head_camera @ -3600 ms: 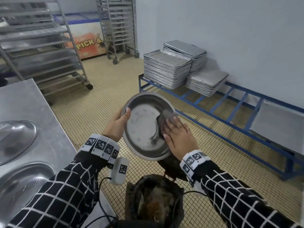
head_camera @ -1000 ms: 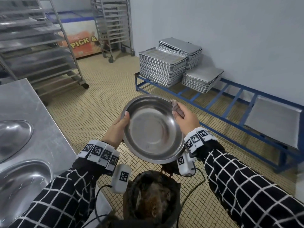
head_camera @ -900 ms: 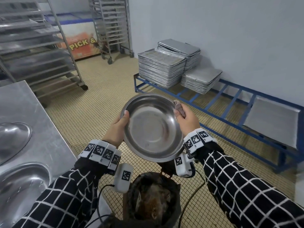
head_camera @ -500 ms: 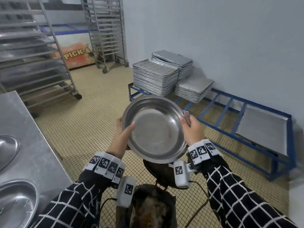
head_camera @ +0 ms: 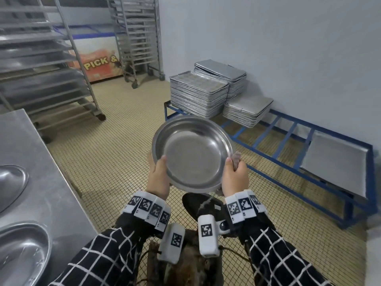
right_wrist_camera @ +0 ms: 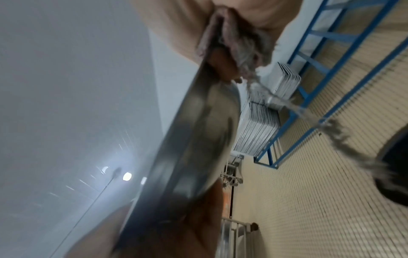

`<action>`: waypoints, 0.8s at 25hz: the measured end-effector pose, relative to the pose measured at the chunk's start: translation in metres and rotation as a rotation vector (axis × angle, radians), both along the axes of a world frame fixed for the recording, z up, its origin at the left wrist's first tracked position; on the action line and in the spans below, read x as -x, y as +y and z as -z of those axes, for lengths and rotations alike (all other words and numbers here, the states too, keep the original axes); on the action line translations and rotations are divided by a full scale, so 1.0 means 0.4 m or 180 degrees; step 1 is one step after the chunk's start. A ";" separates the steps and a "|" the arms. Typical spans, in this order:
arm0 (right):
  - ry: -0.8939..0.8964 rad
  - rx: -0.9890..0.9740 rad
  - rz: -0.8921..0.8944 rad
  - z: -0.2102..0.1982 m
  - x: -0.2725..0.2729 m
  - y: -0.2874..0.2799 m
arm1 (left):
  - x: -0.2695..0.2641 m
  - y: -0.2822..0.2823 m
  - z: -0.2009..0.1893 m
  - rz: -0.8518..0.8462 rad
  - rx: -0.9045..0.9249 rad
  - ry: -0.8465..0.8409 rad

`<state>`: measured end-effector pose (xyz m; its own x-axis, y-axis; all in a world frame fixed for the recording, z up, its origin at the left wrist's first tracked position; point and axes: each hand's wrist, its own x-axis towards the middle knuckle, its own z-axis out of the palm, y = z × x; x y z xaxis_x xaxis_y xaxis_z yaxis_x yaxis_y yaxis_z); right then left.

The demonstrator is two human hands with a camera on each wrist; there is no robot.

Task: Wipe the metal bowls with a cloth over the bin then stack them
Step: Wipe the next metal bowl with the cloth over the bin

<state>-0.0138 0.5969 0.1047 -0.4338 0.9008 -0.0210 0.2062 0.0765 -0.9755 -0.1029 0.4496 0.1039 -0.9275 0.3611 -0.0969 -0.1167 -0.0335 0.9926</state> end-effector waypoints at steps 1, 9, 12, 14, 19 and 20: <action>0.0007 0.0058 0.0026 0.003 0.006 -0.005 | 0.002 0.002 0.010 0.0124 0.0027 -0.0079; -0.0393 -0.0634 -0.1177 -0.077 -0.004 0.087 | 0.060 -0.074 -0.065 0.0562 -0.0759 -0.0251; -0.0218 -0.0501 -0.0608 -0.054 0.010 0.036 | 0.059 -0.055 -0.048 0.0013 -0.0308 -0.0131; -0.0042 -0.0051 -0.0366 -0.029 0.028 -0.001 | 0.035 -0.033 -0.046 -0.0210 -0.0168 -0.0034; -0.0004 0.0198 -0.0325 -0.021 0.024 0.003 | -0.011 -0.011 -0.033 0.0289 0.0020 0.0176; -0.0104 0.0070 -0.0481 -0.031 0.017 0.022 | 0.000 -0.024 -0.043 0.0279 -0.0287 0.0034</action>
<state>-0.0206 0.6057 0.1170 -0.5631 0.8244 -0.0563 0.2255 0.0877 -0.9703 -0.1030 0.4399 0.1212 -0.8928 0.4476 -0.0505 -0.1124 -0.1129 0.9872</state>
